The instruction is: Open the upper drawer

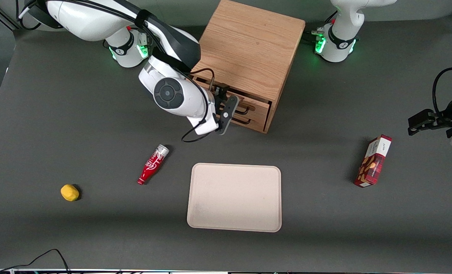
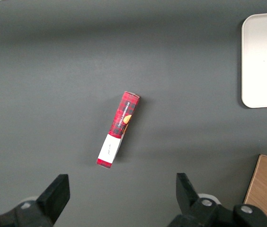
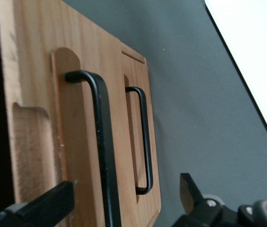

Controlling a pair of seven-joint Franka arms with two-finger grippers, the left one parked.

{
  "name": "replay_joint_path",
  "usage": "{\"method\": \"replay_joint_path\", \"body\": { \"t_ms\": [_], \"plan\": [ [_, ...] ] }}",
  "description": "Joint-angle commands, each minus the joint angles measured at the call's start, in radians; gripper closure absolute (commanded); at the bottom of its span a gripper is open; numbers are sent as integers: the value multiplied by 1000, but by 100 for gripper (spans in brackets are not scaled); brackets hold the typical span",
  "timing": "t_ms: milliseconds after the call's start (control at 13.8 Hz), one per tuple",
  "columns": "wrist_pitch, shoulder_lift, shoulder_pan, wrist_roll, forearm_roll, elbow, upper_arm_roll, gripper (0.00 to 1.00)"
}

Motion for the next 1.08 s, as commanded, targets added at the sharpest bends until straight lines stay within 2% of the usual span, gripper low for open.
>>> {"method": "replay_joint_path", "body": {
  "t_ms": [0,651,1012],
  "plan": [
    [14,29,-3,-25,-28,-3,-5,0],
    [30,23,-8,-27,-31,5,-28,0],
    [119,5,9,-20,-26,8,-98,0]
  ]
}}
